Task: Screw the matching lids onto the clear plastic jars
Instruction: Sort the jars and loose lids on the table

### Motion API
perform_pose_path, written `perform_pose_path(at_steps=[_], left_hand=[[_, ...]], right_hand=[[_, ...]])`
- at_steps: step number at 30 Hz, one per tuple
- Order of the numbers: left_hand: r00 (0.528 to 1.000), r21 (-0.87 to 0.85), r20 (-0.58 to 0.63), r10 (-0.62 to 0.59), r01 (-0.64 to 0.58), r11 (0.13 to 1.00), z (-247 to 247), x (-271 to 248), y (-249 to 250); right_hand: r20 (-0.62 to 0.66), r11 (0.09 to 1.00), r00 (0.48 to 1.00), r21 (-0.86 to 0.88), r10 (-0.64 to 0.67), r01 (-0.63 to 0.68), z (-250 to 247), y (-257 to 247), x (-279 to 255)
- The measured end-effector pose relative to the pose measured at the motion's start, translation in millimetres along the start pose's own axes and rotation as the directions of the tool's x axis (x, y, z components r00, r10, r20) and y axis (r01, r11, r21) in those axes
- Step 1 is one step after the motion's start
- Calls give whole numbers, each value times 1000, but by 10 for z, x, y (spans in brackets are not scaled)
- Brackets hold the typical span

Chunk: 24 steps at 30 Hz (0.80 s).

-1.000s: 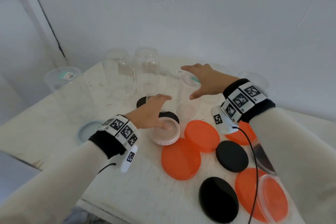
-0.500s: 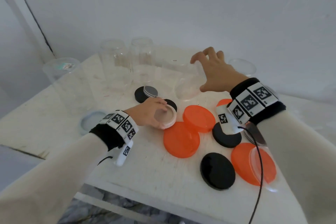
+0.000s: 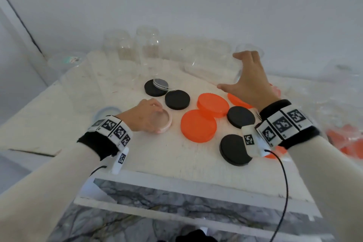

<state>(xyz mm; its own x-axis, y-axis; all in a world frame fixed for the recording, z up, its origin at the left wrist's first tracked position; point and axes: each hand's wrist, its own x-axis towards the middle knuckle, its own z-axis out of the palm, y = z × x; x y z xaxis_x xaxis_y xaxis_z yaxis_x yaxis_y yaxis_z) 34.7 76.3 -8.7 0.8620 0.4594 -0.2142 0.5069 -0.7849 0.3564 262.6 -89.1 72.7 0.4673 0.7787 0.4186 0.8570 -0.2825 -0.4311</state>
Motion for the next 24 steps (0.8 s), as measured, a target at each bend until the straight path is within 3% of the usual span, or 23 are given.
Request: perform_pose_path(at_steps=[5,8,10,16,21,24], left_hand=[[999,95,16,37,-38,995,19,-99,84],[999,26,21,32,-32,999,10,-144,166],[994,6,9,112,-112,994,24,-179,271],[905,-2,10,425,-425,905,203,-93,917],[851,43,84,518,-522,852,407,96,1412],[846,38,167,506,-519,854,533,206,1590]], right_hand=[[-37,995,995,49,89,-87,-10,-54,-219],[-35,996,996,28,87,-86,-44,-76,-299],[6,996,996,-5,89,-89,-87,-85,-347],[6,990,990,-9,138,-138,-339,-26,-466],[-39,982,981,-19,189,-190,-624,82,-575],[-67,970,970,-43,235,-238,-773,175,-646]])
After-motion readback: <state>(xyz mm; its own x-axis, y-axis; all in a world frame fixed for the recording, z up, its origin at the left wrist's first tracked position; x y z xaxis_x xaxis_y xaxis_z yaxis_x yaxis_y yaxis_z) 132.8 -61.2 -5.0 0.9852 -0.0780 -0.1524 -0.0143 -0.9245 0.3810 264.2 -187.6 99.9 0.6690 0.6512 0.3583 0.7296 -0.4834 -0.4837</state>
